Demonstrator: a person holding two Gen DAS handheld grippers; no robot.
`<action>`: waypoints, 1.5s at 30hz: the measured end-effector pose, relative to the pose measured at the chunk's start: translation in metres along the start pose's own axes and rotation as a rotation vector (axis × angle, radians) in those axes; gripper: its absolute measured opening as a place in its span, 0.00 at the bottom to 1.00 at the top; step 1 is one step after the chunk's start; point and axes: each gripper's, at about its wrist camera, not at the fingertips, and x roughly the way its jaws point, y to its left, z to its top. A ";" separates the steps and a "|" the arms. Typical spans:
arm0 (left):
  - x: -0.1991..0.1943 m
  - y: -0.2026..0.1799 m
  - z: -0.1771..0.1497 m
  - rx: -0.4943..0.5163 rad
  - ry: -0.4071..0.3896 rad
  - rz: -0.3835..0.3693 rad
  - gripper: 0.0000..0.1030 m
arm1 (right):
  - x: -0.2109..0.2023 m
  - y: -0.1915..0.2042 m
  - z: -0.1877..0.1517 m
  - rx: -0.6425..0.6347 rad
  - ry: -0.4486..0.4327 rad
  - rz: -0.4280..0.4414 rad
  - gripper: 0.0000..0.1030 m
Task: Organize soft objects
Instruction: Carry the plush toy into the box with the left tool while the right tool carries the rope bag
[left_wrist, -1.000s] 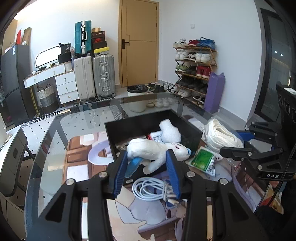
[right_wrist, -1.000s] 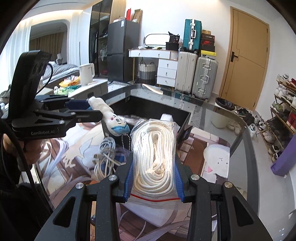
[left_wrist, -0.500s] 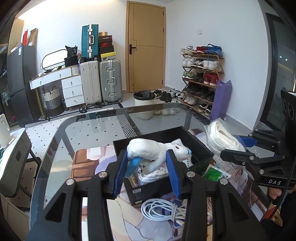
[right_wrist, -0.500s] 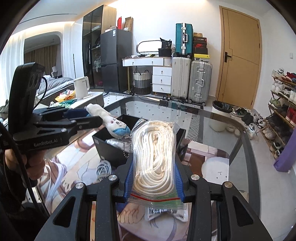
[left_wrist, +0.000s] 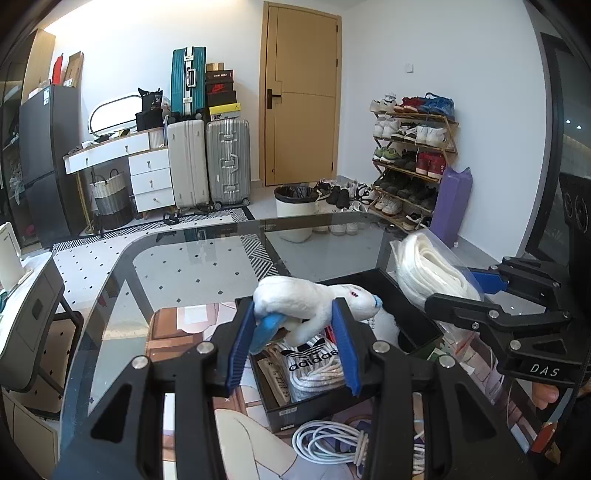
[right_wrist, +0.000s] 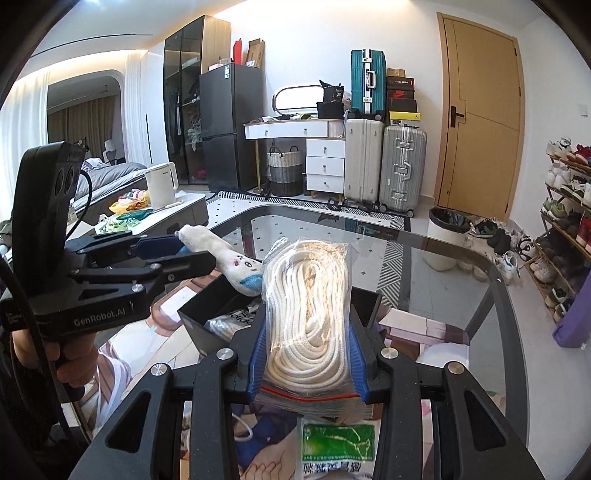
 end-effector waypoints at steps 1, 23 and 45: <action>0.003 -0.001 0.000 0.001 0.006 0.001 0.40 | 0.003 0.001 0.001 0.001 0.002 0.000 0.37; 0.056 -0.012 -0.015 0.055 0.116 0.011 0.40 | 0.059 -0.012 0.002 0.004 0.086 -0.002 0.37; 0.065 -0.010 -0.024 0.064 0.155 0.002 0.42 | 0.096 -0.016 0.004 -0.050 0.159 -0.005 0.38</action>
